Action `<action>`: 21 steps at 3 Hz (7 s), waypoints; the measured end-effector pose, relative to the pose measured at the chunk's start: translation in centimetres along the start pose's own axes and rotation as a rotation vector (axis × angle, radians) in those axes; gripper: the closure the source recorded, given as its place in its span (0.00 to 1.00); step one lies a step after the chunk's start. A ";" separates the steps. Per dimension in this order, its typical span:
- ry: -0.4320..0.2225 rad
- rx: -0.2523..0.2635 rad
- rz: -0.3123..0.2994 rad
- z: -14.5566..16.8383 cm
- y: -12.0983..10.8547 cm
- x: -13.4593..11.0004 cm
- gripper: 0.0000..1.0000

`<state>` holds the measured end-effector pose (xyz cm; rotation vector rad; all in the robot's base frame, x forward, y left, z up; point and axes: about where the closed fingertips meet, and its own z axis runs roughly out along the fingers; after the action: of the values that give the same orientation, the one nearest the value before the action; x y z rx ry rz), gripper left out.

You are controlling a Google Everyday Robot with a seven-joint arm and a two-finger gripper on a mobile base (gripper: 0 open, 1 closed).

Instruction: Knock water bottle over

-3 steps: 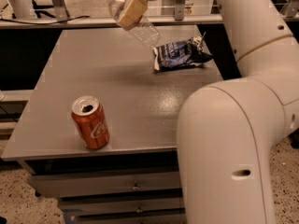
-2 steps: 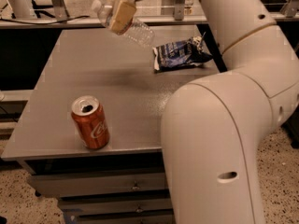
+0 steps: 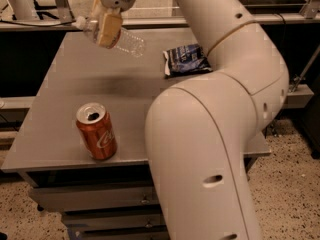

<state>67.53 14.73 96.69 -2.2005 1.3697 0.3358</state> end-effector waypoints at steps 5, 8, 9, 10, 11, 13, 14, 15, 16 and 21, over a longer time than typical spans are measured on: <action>0.205 -0.159 0.015 9.5 0.2 1.4 1.00; 0.386 -0.228 0.027 9.4 2.9 3.1 0.82; 0.396 -0.239 0.036 9.3 3.7 3.3 0.60; 0.398 -0.250 0.043 9.4 4.4 3.4 0.35; 0.397 -0.258 0.046 9.4 4.8 3.3 0.12; 0.392 -0.269 0.050 9.5 5.6 3.2 0.00; 0.391 -0.272 0.051 9.5 5.8 3.2 0.00; 0.390 -0.275 0.052 9.6 6.0 3.2 0.00; 0.390 -0.274 0.052 9.6 6.0 3.2 0.00; 0.030 0.277 0.024 -5.9 9.5 5.1 0.00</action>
Offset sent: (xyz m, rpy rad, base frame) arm 0.0050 0.0325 -0.0669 -0.1319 0.0850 0.0067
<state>61.03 4.23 96.39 -1.9701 1.3692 0.1133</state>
